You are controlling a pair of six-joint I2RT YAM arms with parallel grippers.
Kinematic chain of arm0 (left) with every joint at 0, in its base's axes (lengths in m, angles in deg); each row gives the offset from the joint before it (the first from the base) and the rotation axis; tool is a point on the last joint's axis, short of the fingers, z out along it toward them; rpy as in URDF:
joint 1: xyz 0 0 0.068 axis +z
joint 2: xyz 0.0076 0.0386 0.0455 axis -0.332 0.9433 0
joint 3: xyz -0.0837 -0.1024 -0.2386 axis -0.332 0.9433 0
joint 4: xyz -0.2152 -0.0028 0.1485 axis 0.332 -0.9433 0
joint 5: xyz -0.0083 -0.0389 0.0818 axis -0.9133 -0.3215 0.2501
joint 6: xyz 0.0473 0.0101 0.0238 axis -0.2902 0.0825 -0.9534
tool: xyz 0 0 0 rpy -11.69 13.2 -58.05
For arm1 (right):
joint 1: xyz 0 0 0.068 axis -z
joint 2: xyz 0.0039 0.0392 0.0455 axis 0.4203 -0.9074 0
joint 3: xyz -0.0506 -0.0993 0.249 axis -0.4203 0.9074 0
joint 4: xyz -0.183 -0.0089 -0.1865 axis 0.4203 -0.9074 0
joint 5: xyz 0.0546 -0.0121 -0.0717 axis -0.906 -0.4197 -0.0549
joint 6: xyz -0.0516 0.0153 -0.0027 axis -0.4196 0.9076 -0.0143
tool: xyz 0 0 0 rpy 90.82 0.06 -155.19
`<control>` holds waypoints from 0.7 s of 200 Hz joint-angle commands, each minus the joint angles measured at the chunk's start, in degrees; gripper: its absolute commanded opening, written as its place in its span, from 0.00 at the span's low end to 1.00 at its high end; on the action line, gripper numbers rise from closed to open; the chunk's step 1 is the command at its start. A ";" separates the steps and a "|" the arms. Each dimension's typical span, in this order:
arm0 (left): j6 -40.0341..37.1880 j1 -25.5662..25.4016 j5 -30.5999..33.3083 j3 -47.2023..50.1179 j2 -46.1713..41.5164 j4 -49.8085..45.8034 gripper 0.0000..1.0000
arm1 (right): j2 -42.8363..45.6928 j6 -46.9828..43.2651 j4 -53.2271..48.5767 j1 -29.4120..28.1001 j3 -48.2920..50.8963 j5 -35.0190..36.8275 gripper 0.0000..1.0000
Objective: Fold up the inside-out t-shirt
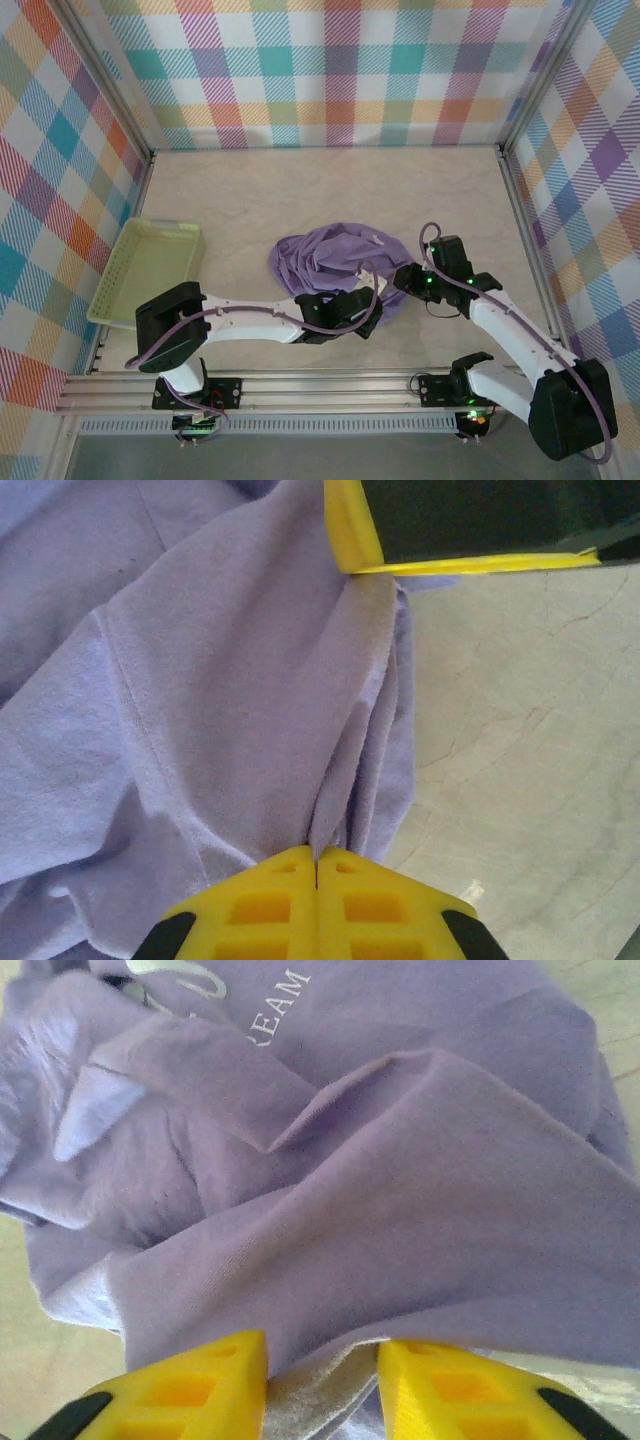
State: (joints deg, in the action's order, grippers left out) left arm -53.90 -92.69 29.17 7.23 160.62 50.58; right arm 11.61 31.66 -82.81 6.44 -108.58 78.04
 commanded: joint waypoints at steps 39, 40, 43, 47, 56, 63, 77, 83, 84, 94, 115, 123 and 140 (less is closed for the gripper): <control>-4.02 -1.89 3.55 -0.98 2.29 -1.75 0.03 | 2.78 -3.34 -8.17 -0.16 -9.60 5.41 0.00; -4.07 -1.87 3.63 -1.03 2.30 -1.78 0.03 | 2.90 -3.39 -8.33 -0.15 -9.77 5.46 0.00; -4.16 -1.98 3.74 -0.98 2.35 -1.92 0.03 | 3.22 -3.63 -8.80 -0.19 -10.17 5.61 0.00; -4.31 -1.93 3.99 -1.02 2.41 -1.97 0.04 | 3.52 -3.97 -9.37 -0.13 -10.73 5.76 0.00; -4.55 -2.10 4.35 -1.06 2.34 -2.25 0.06 | 3.40 -4.71 -10.34 -0.12 -11.82 5.52 0.00; -4.77 -2.05 4.68 -1.18 2.32 -2.42 0.07 | 2.86 -5.14 -10.91 -0.13 -12.62 5.20 0.00; -5.17 -2.08 5.27 -1.48 2.14 -2.71 0.10 | 0.82 -5.69 -10.95 -0.13 -13.52 4.37 0.00; -5.34 -2.05 5.54 -1.66 1.99 -2.86 0.13 | -0.27 -5.90 -10.62 -0.09 -13.75 4.01 0.00; -5.35 -2.04 5.59 -1.71 1.98 -2.86 0.13 | -0.56 -5.91 -10.48 -0.11 -13.83 3.97 0.00; -5.78 -2.11 5.86 -2.09 1.73 -2.94 0.20 | -2.82 -6.24 -9.47 -0.12 -14.31 3.50 0.00; -6.08 -1.97 6.93 -3.15 1.09 -3.57 0.34 | -7.39 -7.07 -7.61 -0.20 -16.09 3.07 0.00; -5.82 -1.57 7.09 -3.50 0.68 -3.66 0.40 | -8.93 -7.27 -6.90 -0.13 -16.89 2.97 0.00; -4.77 0.09 7.18 -4.91 0.21 -4.70 0.46 | -11.68 -7.58 -5.93 -0.17 -18.34 2.72 0.00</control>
State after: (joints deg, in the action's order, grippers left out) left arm -59.30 -94.09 34.61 5.41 162.24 48.35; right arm 2.61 26.00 -91.27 6.14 -123.64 81.04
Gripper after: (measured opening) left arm 0.429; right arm 0.065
